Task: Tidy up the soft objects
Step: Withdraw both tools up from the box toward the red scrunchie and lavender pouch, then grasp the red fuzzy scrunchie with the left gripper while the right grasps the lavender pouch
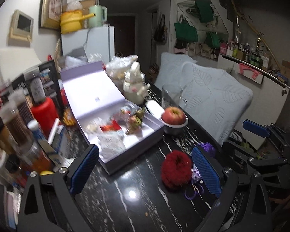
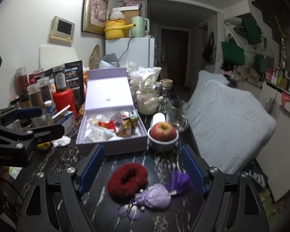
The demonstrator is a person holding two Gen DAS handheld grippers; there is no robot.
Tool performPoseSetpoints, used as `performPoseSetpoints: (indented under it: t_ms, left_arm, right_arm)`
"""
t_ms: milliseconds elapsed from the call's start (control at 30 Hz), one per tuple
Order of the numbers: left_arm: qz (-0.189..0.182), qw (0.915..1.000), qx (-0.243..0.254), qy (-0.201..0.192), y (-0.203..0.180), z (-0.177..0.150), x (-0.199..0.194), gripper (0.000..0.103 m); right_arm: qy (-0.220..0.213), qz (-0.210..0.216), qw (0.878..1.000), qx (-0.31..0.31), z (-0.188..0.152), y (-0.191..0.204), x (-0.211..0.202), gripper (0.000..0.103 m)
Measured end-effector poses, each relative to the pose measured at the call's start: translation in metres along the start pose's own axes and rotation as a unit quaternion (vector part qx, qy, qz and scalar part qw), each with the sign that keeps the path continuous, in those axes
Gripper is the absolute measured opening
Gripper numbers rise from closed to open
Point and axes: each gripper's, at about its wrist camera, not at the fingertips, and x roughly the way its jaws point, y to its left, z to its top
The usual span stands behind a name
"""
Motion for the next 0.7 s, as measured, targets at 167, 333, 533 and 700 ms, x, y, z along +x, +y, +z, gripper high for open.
performPoseSetpoints:
  t_ms: [167,333,533,700]
  left_arm:
    - [-0.010,0.9997,-0.003,0.024,-0.004,-0.020,0.011,0.099]
    - [-0.022,0.9984,-0.008,0.052,-0.006,-0.039,0.025,0.099]
    - [-0.033,0.9958,-0.014,0.084,-0.010,-0.059,0.044,0.099]
    - [-0.037,0.9935,-0.021,0.106,-0.012,-0.072,0.059,0.099]
  right_arm:
    - [0.020,0.012,1.000,0.001,-0.028,0.002,0.004,0.084]
    - [0.052,0.014,0.998,0.010,-0.058,0.001,0.015,0.085]
    - [0.084,0.006,0.996,0.021,-0.086,-0.006,0.028,0.089]
    - [0.097,-0.004,0.995,0.023,-0.098,-0.012,0.040,0.096]
